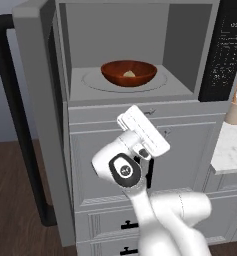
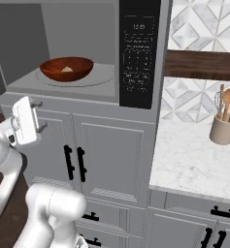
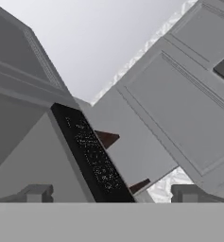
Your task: Pick the garlic from the sink and place it in the bowl. Then pick the bowl and place it in the microwave. Then close the microwave door and press the start button.
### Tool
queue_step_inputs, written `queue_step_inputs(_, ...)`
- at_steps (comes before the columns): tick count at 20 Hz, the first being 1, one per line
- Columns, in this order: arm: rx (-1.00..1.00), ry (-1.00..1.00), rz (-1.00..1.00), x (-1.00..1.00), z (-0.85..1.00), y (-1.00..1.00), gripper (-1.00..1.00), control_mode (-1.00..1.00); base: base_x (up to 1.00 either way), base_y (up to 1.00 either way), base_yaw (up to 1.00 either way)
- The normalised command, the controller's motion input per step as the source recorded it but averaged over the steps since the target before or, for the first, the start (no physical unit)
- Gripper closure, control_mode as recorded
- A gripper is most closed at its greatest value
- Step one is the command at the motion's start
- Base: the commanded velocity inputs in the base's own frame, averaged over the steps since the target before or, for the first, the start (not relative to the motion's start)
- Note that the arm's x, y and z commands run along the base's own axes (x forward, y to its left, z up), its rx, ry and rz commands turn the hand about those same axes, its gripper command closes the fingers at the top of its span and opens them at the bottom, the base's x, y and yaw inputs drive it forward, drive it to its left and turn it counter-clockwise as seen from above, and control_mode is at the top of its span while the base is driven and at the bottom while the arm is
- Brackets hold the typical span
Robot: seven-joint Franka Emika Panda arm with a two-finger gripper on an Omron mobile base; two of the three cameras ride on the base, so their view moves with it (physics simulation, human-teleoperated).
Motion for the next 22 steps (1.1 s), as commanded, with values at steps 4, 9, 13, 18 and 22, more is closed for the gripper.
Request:
queue_step_inputs(4,-0.09,-0.05,-0.09,-0.09,-0.31,0.68,-1.0,-1.0,0.0,0.0,0.0)
queue_step_inputs(9,-0.07,-0.01,-0.07,-0.02,-0.31,0.96,-1.0,-1.0,0.0,0.0,0.0)
queue_step_inputs(13,-0.03,-0.04,-0.01,0.0,-0.35,1.0,-1.0,-1.0,0.0,0.0,0.0)
queue_step_inputs(18,0.0,-0.06,0.0,0.0,-0.31,0.98,-1.0,-1.0,0.0,0.0,0.0)
queue_step_inputs(22,0.0,-0.06,0.0,0.0,-0.26,0.99,-1.0,-1.0,0.0,0.0,0.0)
